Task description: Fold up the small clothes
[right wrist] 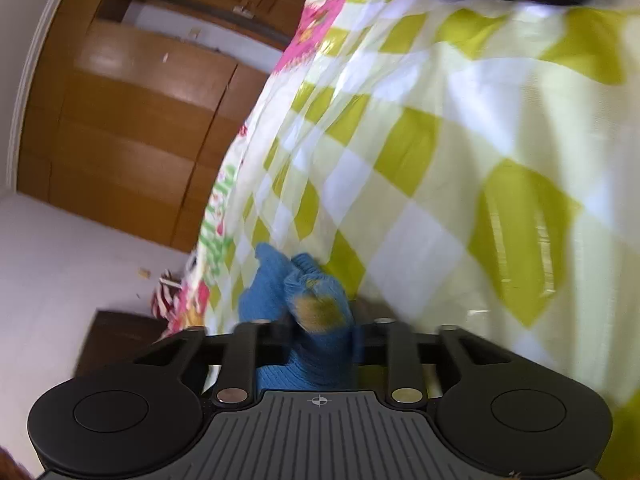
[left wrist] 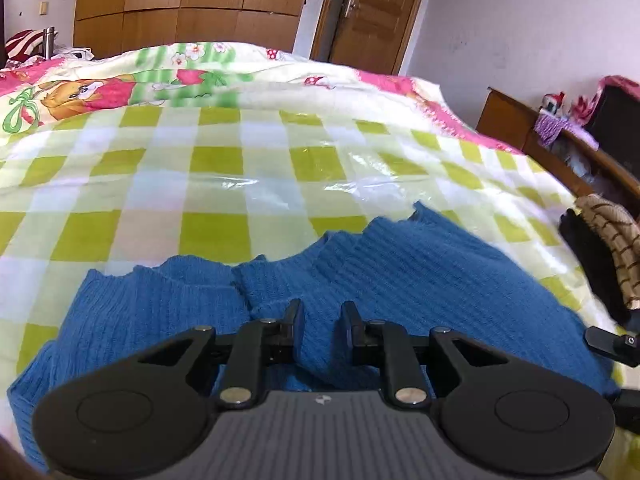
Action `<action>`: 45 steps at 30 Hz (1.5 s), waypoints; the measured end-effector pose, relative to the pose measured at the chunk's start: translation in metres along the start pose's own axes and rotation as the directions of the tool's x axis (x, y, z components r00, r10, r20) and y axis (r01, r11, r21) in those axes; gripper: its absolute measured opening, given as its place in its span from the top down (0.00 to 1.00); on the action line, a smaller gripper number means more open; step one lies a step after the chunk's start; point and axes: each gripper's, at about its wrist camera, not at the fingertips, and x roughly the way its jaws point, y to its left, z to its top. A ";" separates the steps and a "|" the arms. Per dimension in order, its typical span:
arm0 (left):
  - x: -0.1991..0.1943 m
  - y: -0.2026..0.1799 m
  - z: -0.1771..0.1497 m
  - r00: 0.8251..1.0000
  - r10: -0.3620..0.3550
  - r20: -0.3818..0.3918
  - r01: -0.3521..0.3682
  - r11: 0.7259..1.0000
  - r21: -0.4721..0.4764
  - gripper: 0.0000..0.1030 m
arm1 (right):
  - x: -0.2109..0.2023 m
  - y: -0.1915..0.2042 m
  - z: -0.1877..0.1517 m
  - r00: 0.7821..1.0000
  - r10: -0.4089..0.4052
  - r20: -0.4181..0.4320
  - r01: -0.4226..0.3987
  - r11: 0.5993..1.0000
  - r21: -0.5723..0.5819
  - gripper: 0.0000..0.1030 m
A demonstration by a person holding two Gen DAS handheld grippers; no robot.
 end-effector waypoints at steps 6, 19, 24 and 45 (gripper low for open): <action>-0.015 0.004 -0.007 1.000 0.009 0.002 -0.009 1.000 -0.002 0.67 | 0.000 -0.001 -0.010 0.997 0.033 -0.070 -0.032 0.999 0.022 0.46; 0.028 -0.020 -0.007 0.990 0.140 0.037 -0.143 0.982 0.123 0.67 | 0.030 0.028 -0.008 0.991 0.110 -0.079 -0.112 0.993 -0.021 0.82; 0.005 -0.025 0.003 0.990 0.075 0.116 -0.087 0.991 0.103 0.64 | 0.008 0.012 -0.003 0.996 0.089 0.000 -0.089 0.995 0.036 0.84; -0.016 0.015 -0.042 0.970 0.242 0.035 -0.244 0.957 0.154 0.60 | -0.004 0.057 -0.008 0.994 -0.040 0.104 0.062 0.974 -0.217 0.84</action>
